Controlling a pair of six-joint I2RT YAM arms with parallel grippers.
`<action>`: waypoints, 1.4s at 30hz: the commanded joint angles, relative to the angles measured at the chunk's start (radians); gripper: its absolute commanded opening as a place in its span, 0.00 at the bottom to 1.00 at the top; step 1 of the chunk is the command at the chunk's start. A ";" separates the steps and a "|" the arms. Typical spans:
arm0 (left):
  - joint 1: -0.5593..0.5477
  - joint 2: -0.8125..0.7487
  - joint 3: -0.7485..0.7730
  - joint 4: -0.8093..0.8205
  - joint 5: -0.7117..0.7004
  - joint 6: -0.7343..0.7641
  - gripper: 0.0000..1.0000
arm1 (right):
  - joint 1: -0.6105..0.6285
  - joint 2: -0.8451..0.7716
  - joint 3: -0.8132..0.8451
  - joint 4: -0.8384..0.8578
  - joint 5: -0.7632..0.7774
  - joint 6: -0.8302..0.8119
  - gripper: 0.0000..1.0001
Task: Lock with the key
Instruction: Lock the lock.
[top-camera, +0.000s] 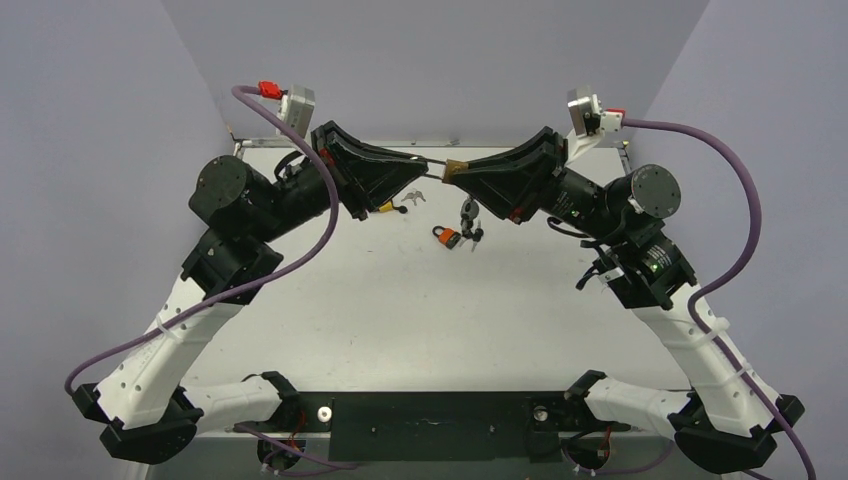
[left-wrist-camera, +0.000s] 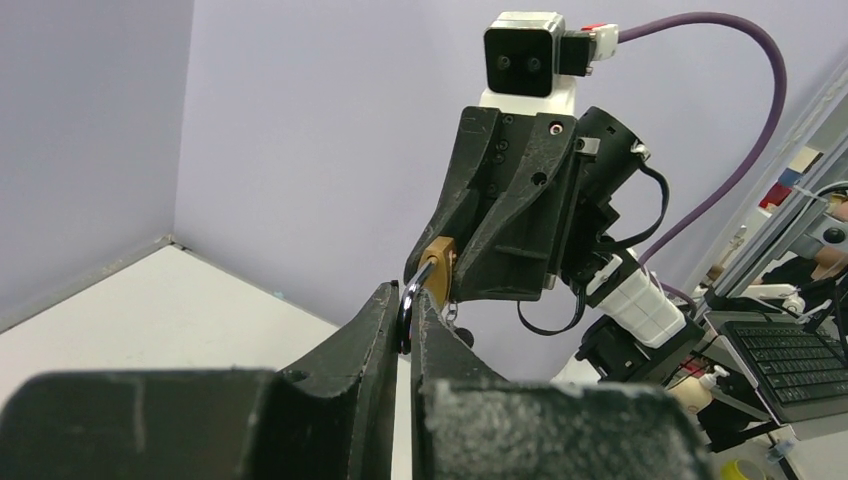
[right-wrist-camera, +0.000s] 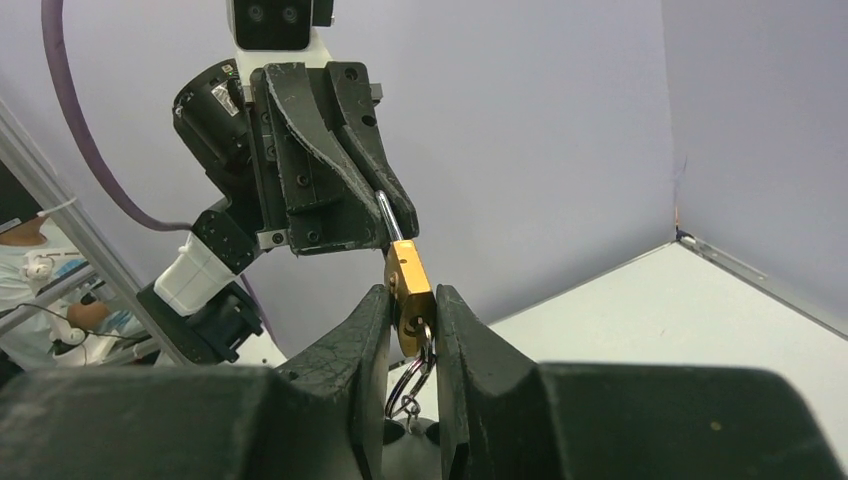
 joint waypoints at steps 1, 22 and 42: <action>0.034 0.036 -0.114 -0.055 0.180 -0.103 0.00 | 0.002 0.020 -0.028 0.078 0.035 -0.015 0.09; 0.199 -0.002 -0.159 0.057 0.316 -0.206 0.00 | -0.314 -0.164 -0.484 0.539 -0.285 0.292 0.61; 0.217 -0.003 -0.151 0.109 0.363 -0.246 0.00 | -0.232 -0.135 -0.472 0.376 -0.315 0.170 0.43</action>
